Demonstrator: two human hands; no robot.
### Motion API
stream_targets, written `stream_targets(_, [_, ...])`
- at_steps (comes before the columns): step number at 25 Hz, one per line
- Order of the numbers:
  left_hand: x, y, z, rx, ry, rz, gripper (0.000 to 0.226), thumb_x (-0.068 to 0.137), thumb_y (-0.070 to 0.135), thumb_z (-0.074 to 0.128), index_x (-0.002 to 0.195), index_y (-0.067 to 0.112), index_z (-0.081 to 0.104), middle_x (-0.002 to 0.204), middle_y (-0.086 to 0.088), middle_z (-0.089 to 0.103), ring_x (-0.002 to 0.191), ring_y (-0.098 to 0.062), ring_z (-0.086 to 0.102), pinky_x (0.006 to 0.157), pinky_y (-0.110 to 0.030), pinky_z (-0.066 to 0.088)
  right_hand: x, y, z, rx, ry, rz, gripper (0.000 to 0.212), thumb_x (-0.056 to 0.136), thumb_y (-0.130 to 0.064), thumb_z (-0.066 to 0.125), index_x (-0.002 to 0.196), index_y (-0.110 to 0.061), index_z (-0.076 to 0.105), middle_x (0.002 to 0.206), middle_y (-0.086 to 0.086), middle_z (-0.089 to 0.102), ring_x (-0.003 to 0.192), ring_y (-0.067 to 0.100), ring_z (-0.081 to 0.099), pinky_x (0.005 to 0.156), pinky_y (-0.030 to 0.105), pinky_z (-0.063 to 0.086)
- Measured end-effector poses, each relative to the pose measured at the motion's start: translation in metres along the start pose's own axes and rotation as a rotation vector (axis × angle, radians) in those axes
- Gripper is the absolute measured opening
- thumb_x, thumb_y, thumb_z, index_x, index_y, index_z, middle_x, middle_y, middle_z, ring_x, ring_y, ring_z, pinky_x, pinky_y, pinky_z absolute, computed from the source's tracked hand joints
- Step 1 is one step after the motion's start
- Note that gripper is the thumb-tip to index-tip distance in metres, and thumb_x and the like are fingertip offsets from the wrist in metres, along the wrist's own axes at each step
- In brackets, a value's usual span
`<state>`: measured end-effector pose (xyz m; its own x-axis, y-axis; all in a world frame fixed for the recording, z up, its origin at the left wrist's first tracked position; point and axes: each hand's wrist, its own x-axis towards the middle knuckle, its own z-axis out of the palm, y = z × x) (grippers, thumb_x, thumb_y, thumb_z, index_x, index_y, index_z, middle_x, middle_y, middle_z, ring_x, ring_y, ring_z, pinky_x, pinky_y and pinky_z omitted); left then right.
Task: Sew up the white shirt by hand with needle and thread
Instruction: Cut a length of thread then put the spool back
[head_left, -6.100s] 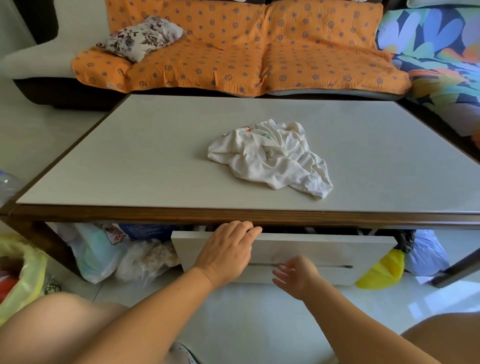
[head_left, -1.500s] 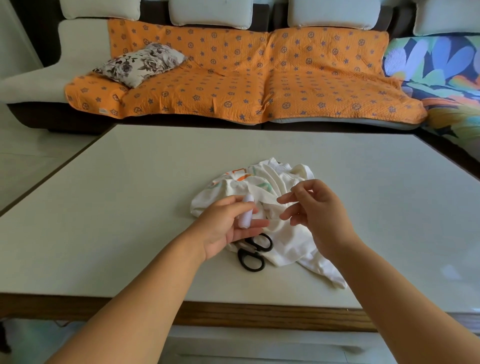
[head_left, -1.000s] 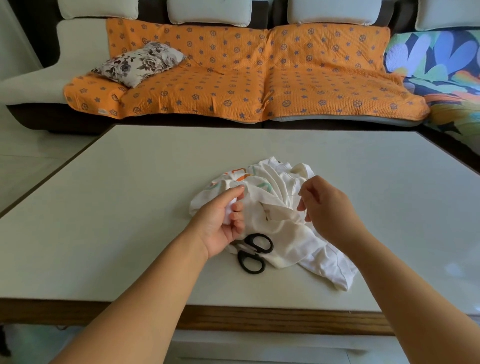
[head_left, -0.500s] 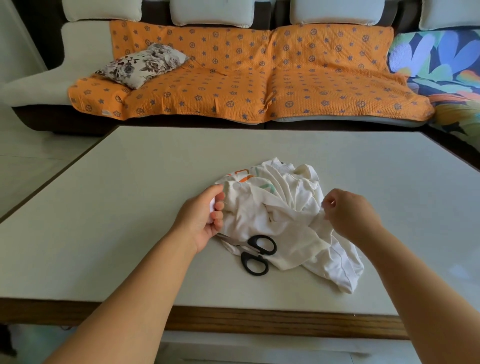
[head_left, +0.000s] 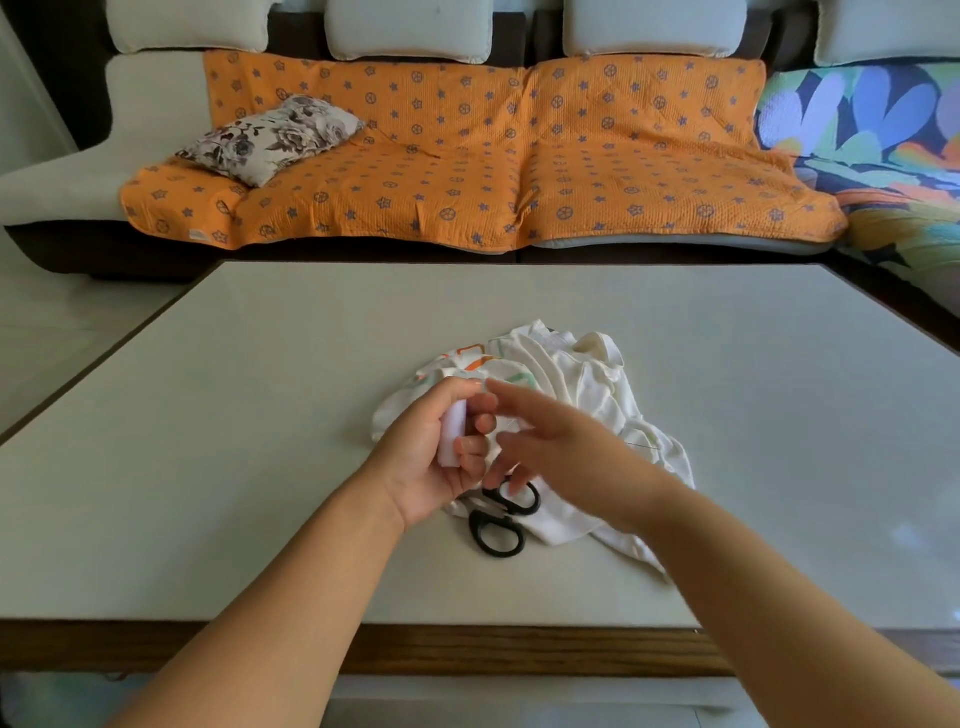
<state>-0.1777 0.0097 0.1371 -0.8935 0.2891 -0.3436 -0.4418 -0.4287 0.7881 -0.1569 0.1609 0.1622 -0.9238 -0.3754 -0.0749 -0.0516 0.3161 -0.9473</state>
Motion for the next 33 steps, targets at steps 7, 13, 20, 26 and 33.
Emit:
stream_targets(7, [0.004, 0.0, -0.007, -0.1, 0.047, -0.015, 0.021, 0.091, 0.029, 0.056, 0.073, 0.02, 0.051, 0.058, 0.007, 0.042, 0.039, -0.003, 0.033, 0.037, -0.011, 0.027, 0.013, 0.026, -0.018, -0.399, 0.219, 0.014, 0.021, 0.094, -0.011, 0.055, 0.085, -0.02, 0.071, 0.061, -0.014, 0.061, 0.05, -0.001, 0.057, 0.054, 0.006, 0.04])
stream_targets(13, [0.008, 0.009, -0.022, -0.155, 0.148, 0.043, 0.025, 0.095, 0.028, 0.051, 0.072, 0.02, 0.046, 0.051, 0.008, 0.037, 0.034, -0.002, 0.028, 0.034, -0.01, 0.021, 0.017, 0.044, -0.066, -0.699, 0.468, 0.112, 0.029, 0.094, -0.007, 0.047, 0.086, -0.016, 0.073, 0.078, -0.005, 0.066, 0.076, 0.019, 0.062, 0.061, 0.025, 0.043])
stream_targets(20, [0.005, 0.006, -0.013, -0.047, 0.064, 0.005, 0.025, 0.093, 0.031, 0.051, 0.071, 0.021, 0.046, 0.056, 0.007, 0.039, 0.036, -0.002, 0.027, 0.034, -0.011, 0.02, 0.002, 0.01, -0.027, -0.739, 0.346, -0.152, 0.045, 0.101, -0.016, 0.045, 0.145, -0.023, 0.042, 0.127, 0.0, 0.054, 0.095, 0.014, 0.063, 0.081, 0.021, 0.046])
stream_targets(26, [0.0, 0.004, -0.007, 0.026, -0.001, 0.048, 0.02, 0.082, 0.031, 0.057, 0.072, 0.019, 0.045, 0.056, 0.006, 0.035, 0.038, -0.003, 0.026, 0.034, -0.013, 0.019, 0.009, 0.02, 0.018, -0.241, 0.069, 0.003, 0.023, 0.099, -0.013, 0.045, 0.108, -0.021, 0.064, 0.074, 0.003, 0.068, 0.057, 0.012, 0.062, 0.056, 0.015, 0.049])
stream_targets(33, [0.005, 0.011, -0.03, -0.075, 0.16, 0.06, 0.027, 0.094, 0.028, 0.053, 0.07, 0.022, 0.042, 0.049, 0.008, 0.033, 0.033, -0.002, 0.025, 0.031, -0.012, 0.021, 0.014, 0.033, -0.054, -0.597, 0.272, 0.206, 0.027, 0.093, -0.01, 0.047, 0.084, -0.021, 0.069, 0.056, -0.002, 0.066, 0.04, 0.004, 0.054, 0.046, 0.011, 0.039])
